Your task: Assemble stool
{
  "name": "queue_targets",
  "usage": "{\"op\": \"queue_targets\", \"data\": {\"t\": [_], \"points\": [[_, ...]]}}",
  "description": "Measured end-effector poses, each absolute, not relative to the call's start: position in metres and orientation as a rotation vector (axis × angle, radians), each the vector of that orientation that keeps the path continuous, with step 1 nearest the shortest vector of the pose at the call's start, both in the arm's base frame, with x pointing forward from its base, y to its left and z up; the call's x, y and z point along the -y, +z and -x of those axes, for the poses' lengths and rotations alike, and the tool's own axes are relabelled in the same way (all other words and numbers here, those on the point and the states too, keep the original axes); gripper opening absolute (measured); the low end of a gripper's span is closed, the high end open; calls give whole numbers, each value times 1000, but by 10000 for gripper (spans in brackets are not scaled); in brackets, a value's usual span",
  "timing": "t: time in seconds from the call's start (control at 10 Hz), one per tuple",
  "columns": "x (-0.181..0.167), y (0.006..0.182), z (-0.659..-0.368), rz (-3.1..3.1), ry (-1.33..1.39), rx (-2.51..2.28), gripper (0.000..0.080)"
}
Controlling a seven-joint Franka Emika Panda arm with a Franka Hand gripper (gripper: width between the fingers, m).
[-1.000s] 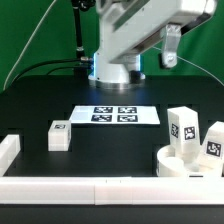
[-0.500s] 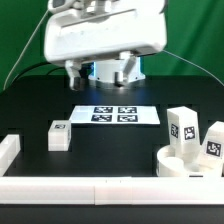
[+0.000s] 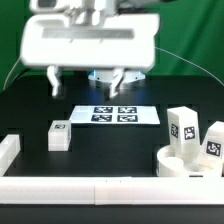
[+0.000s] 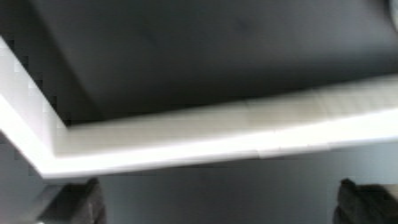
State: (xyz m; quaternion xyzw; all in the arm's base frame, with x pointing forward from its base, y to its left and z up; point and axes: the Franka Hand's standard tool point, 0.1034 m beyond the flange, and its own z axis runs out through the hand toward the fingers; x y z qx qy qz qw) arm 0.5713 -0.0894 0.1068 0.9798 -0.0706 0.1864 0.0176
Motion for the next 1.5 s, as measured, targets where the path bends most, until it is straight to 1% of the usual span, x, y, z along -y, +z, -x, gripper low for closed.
{"op": "queue_targets", "data": {"t": [0.2,0.3,0.4,0.5,0.6,0.8,0.9,1.0,1.1,1.2,1.3,1.4,1.5], "points": [[109,99,-566,-3138,384,140,649],[122,98,-566,-3134,374,148,649],[124,95,-563,-3145,344,178,649],[109,92,-557,-3211,138,200,649],[110,95,-563,-3219,95,182,649],[104,91,-556,-3262,-159,175,649],[115,80,-551,-3253,-311,139,649],[125,73,-545,-3214,-532,103,649],[128,72,-547,-3185,-668,68,649],[128,74,-539,-3113,-934,28,649],[125,74,-538,-3069,-1092,47,649],[126,70,-539,-3049,-1139,41,649],[125,71,-531,-3011,-1256,40,649]]}}
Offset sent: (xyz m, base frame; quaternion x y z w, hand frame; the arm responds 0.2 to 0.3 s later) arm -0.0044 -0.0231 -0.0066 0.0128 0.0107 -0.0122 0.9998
